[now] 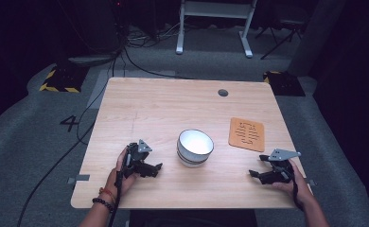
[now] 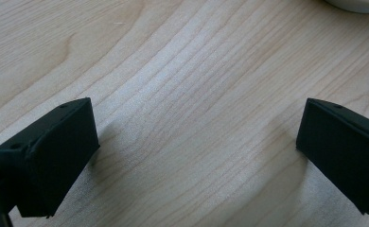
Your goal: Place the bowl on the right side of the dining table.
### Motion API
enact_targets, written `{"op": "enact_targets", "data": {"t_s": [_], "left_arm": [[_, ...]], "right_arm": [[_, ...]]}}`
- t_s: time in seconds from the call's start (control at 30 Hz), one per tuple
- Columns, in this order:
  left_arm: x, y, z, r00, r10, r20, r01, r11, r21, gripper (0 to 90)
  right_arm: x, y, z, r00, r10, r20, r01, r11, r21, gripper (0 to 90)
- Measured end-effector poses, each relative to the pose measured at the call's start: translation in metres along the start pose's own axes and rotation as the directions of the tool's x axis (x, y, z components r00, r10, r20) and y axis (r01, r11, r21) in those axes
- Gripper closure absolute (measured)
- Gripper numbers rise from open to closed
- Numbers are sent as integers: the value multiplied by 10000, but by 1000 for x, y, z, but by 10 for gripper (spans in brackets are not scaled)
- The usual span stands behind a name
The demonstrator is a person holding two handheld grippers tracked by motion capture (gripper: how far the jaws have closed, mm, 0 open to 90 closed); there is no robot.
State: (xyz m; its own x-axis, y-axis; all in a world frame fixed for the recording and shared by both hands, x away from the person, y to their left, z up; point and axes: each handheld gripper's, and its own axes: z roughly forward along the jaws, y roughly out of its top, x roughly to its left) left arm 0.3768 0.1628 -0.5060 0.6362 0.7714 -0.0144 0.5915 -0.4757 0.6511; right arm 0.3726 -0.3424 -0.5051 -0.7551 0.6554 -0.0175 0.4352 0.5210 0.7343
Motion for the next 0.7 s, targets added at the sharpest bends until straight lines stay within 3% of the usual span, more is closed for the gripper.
{"op": "enact_targets", "data": {"t_s": [0.1,0.2,0.37,0.4,0.7], "left_arm": [[0,-1,0,9999,-74,88,74,10000,24,0],[-2,-1,-1,9997,-201,-150,201,9998,-24,0],[-2,-2,-2,9997,-213,-89,213,9998,48,0],[-2,-2,-3,9995,-188,-249,189,9998,25,1],[-2,-2,-3,9995,-191,-245,192,9998,18,2]], "right_arm": [[0,0,0,10000,-12,19,12,10000,-17,154],[0,0,0,10000,-5,19,5,10000,-13,154],[0,1,1,9997,220,102,-220,9998,-22,163],[-1,1,1,9997,221,135,-221,9998,-3,163],[-1,1,1,9998,137,155,-137,9999,-5,158]]}}
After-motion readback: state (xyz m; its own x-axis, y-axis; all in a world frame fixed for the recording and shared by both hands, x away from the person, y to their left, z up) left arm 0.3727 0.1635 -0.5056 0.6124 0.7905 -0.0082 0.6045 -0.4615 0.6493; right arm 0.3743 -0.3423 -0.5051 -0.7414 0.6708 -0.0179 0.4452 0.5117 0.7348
